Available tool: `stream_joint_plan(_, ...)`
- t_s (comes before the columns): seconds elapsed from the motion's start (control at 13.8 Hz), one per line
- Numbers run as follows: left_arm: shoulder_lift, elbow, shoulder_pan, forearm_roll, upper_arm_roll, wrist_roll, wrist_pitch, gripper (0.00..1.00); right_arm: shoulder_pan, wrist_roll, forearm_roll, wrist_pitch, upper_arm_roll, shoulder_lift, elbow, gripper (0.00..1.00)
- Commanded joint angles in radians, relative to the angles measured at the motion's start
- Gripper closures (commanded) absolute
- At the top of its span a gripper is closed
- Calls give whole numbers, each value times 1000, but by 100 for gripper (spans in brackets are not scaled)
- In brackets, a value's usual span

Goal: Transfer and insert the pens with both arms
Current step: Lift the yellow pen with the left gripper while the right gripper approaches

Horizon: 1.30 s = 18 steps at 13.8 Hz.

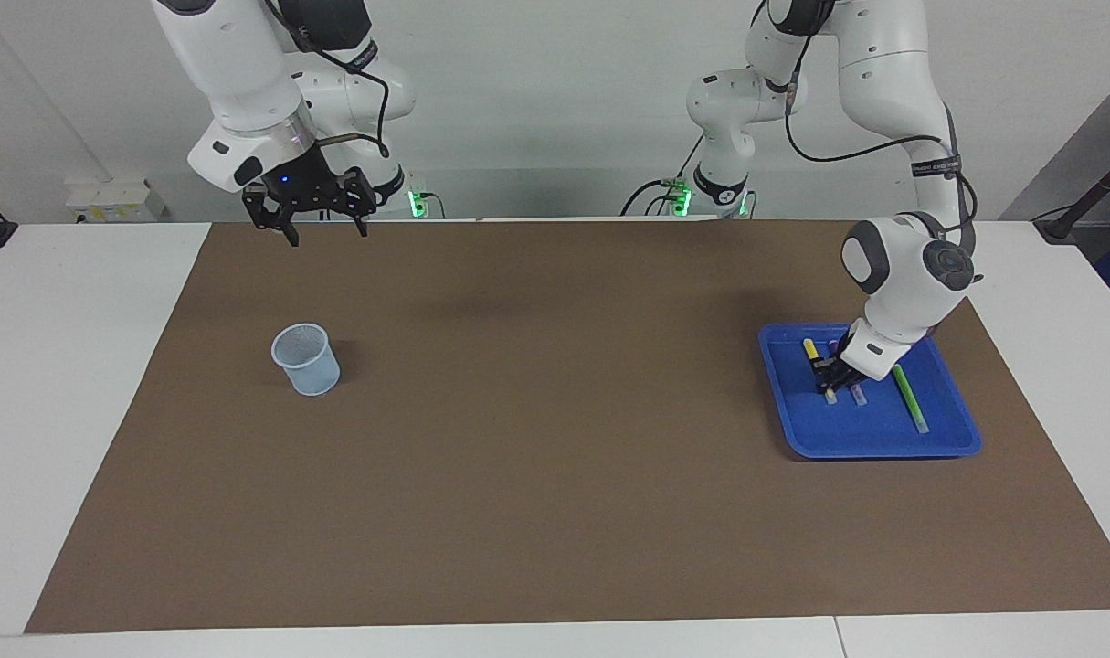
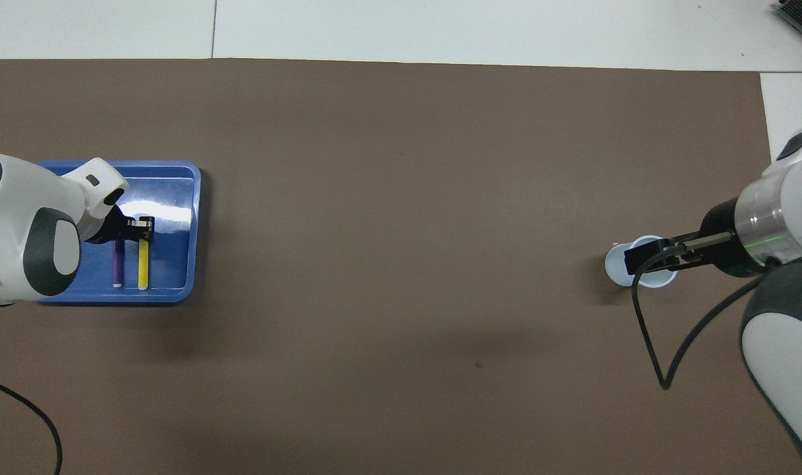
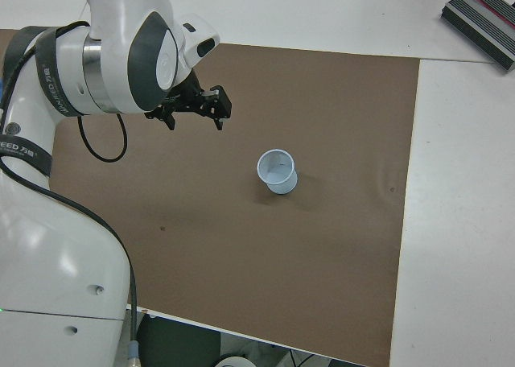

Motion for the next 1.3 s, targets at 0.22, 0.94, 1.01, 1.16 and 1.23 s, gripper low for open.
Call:
stream_joint_plan(0.22, 8, -16, -9, -10, -9, -2, 24, 100, -2, -20, 26, 20, 1, -28, -33, 0)
stream_joint_plan(0.94, -70, 145, -12, -17, -21, -211, -189, 100, 16, -12, 112, 55, 0, -28, -38, 0)
stream_joint_plan(1.01, -73, 166, -17, -30, -29, -279, -197, 100, 18, -12, 113, 69, 1, -28, -41, 0)
stream_joint_plan(1.16, -75, 223, -26, -76, -36, -365, -239, 100, 18, -6, 184, 104, 1, -28, -56, 0)
stream_joint_plan(1.23, -76, 242, -29, -96, -39, -402, -258, 100, 16, 17, 220, 129, 0, -28, -61, 0)
